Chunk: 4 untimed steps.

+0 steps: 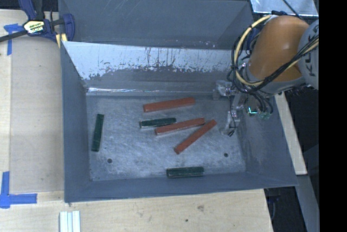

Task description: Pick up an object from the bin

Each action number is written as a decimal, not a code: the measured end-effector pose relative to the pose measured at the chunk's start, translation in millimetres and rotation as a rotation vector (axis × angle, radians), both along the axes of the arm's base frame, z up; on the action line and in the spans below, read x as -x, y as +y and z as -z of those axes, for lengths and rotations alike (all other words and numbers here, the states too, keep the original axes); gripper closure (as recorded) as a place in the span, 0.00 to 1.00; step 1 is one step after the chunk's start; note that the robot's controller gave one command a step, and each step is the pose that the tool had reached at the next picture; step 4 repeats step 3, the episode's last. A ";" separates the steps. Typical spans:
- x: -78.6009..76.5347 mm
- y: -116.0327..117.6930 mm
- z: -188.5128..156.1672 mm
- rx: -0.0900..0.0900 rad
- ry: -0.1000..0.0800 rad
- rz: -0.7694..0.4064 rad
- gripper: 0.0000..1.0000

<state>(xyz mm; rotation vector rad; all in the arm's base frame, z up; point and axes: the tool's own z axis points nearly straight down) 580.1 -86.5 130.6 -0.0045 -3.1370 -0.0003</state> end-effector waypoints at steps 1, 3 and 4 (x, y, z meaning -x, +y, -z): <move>-34.2 50.4 54.5 -0.002 -0.008 -0.132 0.00; 5.3 14.2 -109.1 0.003 -0.016 -0.136 1.00; 5.3 14.2 -109.1 0.003 -0.016 -0.136 1.00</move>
Offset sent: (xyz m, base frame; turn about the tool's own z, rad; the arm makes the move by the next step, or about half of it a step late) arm 0.0333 0.0483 -0.0526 -0.1311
